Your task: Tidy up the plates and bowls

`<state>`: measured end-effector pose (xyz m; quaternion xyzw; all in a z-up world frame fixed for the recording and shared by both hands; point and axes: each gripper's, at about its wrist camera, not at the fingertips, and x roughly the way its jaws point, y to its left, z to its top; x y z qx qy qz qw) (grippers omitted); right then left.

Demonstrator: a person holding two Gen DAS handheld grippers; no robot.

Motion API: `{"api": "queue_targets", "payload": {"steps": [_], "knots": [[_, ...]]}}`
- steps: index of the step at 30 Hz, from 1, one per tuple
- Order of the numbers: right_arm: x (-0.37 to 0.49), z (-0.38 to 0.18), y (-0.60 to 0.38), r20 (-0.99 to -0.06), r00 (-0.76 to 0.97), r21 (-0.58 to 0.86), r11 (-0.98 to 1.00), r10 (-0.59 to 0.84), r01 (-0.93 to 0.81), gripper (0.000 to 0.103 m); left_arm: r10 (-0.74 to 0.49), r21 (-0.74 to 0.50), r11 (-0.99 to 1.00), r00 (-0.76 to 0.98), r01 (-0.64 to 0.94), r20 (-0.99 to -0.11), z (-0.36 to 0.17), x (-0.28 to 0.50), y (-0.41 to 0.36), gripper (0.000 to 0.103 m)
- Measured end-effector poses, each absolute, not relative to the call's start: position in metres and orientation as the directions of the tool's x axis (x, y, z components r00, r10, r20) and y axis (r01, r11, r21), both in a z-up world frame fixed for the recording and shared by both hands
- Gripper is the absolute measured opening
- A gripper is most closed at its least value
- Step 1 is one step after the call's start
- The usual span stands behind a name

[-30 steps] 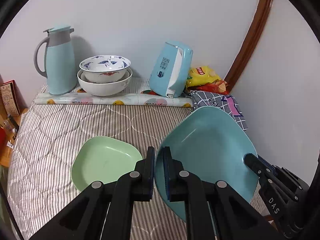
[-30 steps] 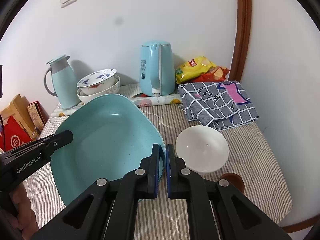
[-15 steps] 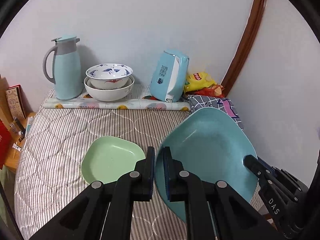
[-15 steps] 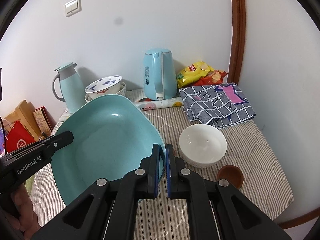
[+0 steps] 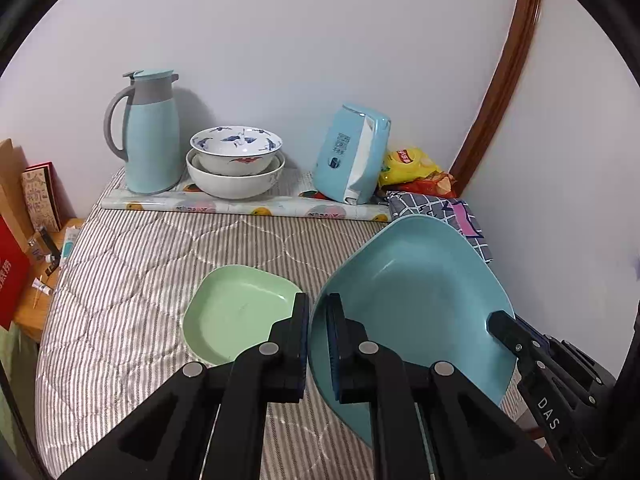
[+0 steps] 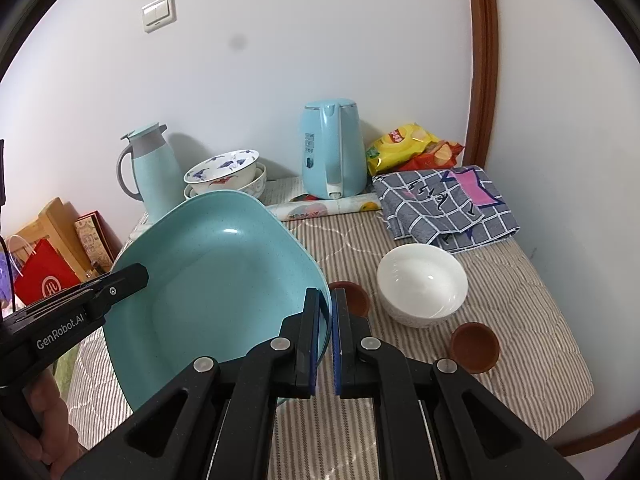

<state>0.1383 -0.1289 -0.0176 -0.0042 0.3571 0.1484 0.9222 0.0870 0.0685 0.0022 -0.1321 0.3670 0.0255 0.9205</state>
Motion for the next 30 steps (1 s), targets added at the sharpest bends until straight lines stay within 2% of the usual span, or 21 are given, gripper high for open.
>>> {"api": "queue_targets", "payload": {"steps": [17,30], "knots": [[0.135,-0.031,-0.090,-0.681,0.667,0.093,0.939,0.302,-0.330,0.006,-0.020,-0.239,0.948,0.711,-0.211,-0.703,-0.014,0.078,0.106,0.009],[0.144,-0.062,-0.053,-0.731,0.608,0.082,0.924,0.310,-0.372,0.006,-0.008,-0.254,0.926,0.660,-0.278,-0.751,-0.049,0.080,0.141,0.009]]}}
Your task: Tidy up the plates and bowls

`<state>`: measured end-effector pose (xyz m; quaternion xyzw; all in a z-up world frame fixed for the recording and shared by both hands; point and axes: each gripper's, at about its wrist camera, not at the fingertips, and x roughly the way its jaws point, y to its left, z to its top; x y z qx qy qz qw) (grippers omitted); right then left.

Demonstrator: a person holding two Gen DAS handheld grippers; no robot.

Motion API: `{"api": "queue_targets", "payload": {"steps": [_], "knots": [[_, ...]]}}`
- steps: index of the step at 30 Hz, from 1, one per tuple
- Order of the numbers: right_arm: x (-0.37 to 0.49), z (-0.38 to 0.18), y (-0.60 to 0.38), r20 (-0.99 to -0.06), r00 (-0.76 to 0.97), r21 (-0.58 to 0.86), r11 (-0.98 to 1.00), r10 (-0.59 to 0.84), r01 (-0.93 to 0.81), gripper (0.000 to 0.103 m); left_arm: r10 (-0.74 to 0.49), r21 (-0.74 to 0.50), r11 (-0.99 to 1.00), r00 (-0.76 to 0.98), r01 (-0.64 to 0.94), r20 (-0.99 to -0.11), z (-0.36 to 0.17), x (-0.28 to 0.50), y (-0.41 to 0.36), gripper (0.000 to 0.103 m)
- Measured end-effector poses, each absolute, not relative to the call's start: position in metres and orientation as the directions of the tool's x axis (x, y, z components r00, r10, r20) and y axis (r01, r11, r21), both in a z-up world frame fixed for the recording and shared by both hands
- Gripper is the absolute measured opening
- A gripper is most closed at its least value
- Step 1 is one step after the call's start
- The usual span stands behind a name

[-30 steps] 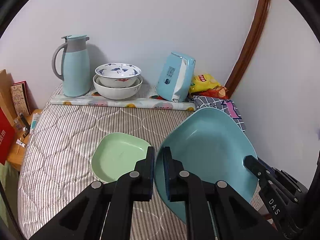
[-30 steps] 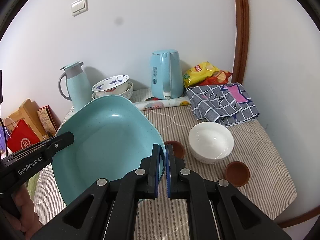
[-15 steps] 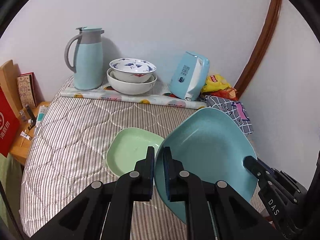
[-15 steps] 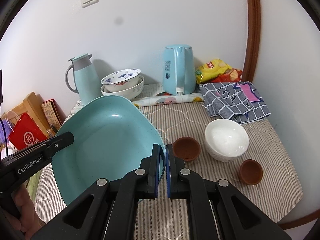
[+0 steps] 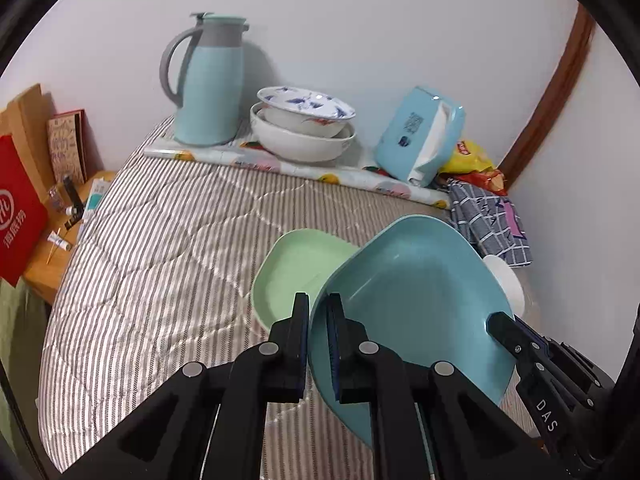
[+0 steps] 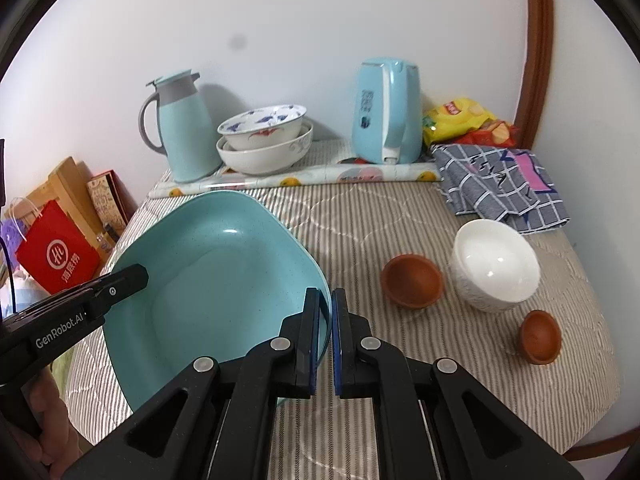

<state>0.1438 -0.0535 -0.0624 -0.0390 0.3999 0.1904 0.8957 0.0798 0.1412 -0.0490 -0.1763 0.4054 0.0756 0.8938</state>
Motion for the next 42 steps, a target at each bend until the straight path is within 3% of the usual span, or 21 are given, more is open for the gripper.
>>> {"api": "queue_targets", "payload": {"steps": [16,42], "knots": [[0.159,-0.118,-0.022,-0.811,0.499,0.089,0.908,0.305,-0.410,0.006,-0.017,-0.260,0.896,0.557,-0.360,-0.830,-0.109,0.089,0.173,0.009],[0.217,-0.143,0.016,-0.828,0.482,0.012,0.868,0.288,-0.497,0.007,0.066,-0.204,0.866,0.509,-0.456,-0.858,-0.133,0.140,0.183,0.010]]}}
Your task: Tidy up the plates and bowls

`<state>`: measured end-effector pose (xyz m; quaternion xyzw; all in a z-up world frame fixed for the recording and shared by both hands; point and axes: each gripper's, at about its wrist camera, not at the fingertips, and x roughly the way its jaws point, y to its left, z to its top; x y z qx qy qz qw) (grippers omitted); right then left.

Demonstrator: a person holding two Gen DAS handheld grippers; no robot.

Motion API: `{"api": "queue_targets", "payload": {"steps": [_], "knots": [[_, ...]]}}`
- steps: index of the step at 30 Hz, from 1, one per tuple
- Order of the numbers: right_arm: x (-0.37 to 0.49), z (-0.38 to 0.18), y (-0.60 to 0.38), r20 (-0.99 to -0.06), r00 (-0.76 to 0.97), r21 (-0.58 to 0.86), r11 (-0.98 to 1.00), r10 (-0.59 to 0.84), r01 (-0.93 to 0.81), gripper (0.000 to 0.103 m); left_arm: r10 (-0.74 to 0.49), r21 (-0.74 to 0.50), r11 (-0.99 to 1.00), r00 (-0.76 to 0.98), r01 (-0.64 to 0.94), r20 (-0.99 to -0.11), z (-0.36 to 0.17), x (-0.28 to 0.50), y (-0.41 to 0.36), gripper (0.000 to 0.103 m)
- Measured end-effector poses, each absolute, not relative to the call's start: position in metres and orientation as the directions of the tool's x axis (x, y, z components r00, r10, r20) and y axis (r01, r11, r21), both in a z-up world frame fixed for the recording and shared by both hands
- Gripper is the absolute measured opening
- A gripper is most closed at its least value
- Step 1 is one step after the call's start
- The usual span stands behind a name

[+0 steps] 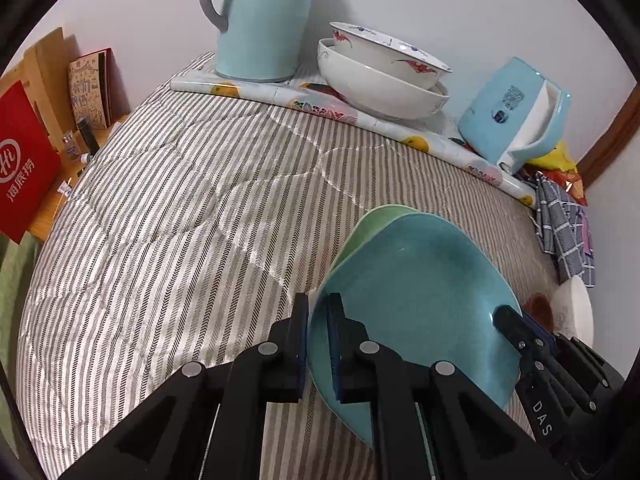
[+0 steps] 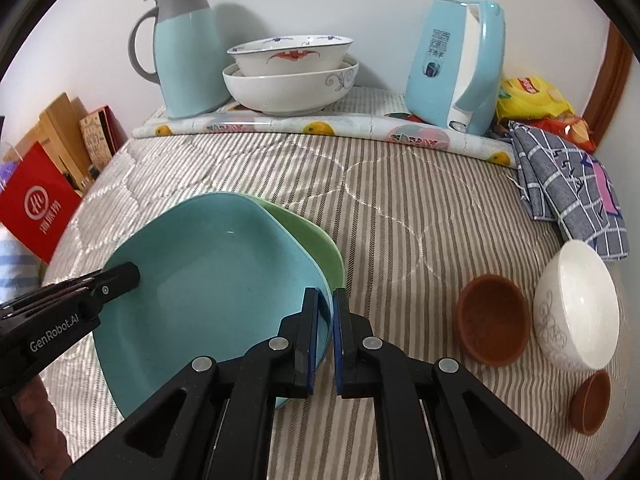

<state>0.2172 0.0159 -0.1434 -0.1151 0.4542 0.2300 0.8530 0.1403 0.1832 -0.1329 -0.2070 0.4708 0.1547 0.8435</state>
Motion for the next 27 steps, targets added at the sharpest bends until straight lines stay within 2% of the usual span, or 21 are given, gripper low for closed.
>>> {"api": "queue_targets", "payload": {"steps": [7,17,27], "knots": [[0.228,-0.151,0.024,-0.831,0.482,-0.007,0.861,0.278,-0.509,0.008,0.098,-0.166,0.874,0.501,-0.457,-0.860,-0.137,0.150,0.183,0.010],[0.237,-0.155,0.031,-0.824,0.509,-0.064,0.852,0.248,-0.519,0.010,0.090,-0.168,0.877,0.498,-0.450,-0.863,-0.144,0.154,0.181,0.010],[0.241,-0.161,0.033,-0.811,0.519,-0.055,0.848,0.270,-0.528,0.013,0.067,-0.190,0.877,0.503,-0.442,-0.862,-0.147,0.152,0.183,0.010]]}}
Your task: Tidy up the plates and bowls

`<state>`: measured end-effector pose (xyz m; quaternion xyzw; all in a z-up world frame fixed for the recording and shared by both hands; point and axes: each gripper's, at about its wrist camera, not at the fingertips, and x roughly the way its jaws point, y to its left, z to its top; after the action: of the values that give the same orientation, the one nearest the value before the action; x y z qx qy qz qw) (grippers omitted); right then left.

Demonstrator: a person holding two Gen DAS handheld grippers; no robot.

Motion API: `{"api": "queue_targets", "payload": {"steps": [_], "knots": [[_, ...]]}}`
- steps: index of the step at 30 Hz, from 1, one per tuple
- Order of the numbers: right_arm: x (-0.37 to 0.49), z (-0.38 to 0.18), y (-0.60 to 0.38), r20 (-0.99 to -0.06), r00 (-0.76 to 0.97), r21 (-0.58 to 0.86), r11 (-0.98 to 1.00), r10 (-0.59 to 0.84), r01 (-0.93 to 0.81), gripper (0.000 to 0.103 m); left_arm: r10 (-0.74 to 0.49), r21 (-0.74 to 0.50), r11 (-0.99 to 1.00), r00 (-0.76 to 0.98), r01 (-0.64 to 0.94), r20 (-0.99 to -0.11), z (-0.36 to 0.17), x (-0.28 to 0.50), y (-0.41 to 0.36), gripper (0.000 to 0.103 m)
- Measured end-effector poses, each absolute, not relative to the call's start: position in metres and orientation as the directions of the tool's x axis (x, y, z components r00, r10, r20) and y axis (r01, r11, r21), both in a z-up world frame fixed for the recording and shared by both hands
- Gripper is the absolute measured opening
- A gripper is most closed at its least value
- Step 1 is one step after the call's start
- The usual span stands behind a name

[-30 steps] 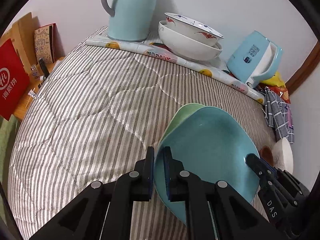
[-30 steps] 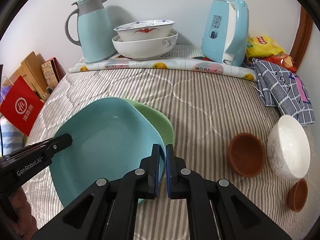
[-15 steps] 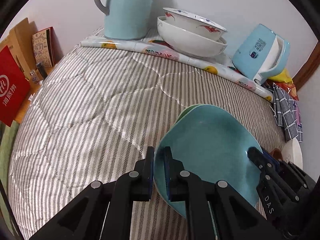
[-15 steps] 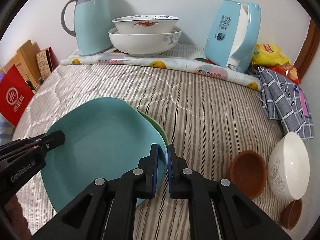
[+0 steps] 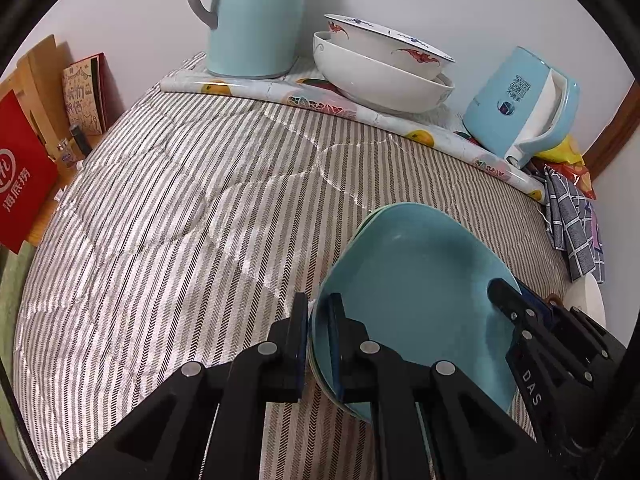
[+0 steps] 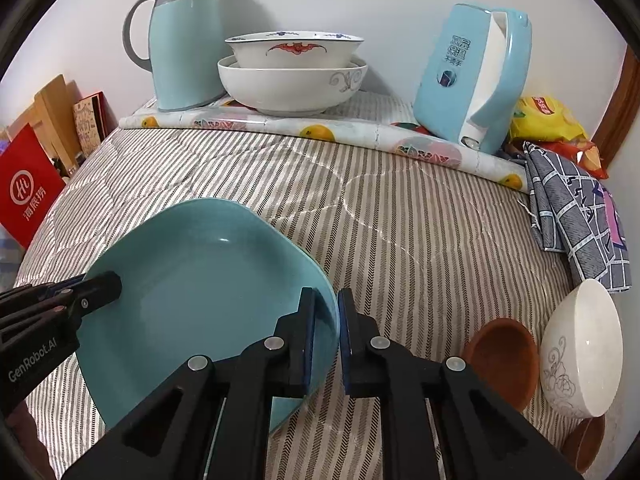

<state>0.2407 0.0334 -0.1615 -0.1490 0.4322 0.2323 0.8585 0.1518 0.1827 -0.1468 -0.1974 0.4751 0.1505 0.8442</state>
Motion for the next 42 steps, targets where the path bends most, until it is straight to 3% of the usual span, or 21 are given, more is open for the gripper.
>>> {"api": "queue_targets", "payload": {"steps": [2,5,9,20,34,42], "knots": [[0.242,-0.162,0.034,-0.808,0.521,-0.050,0.847,0.277,-0.529,0.013,0.054,-0.198,0.876,0.498,-0.439,-0.865,-0.149,0.151,0.183,0.011],[0.242,-0.159,0.033,-0.796,0.533,-0.045,0.850,0.287,-0.525,0.013,0.039,-0.209,0.874,0.492,-0.439,-0.870,-0.151,0.149,0.185,0.020],[0.241,-0.149,0.028,-0.775,0.538,0.004,0.853,0.332,-0.522,0.025,0.057,-0.193,0.882,0.503,-0.429,-0.862,-0.145,0.144,0.182,0.032],[0.215,-0.121,-0.009,-0.746,0.568,0.048,0.879,0.347,-0.475,0.056,0.053,-0.195,0.900,0.543,-0.389,-0.838,-0.121,0.130,0.166,0.034],[0.188,-0.094,-0.140,-0.718,0.642,0.078,0.948,0.269,-0.309,0.057,0.006,-0.205,0.948,0.657,-0.243,-0.754,-0.074,0.118,0.091,0.034],[0.176,-0.093,-0.209,-0.740,0.632,0.102,0.967,0.229,-0.232,0.057,-0.059,-0.211,0.962,0.627,-0.171,-0.777,-0.067,0.131,0.037,0.034]]}}
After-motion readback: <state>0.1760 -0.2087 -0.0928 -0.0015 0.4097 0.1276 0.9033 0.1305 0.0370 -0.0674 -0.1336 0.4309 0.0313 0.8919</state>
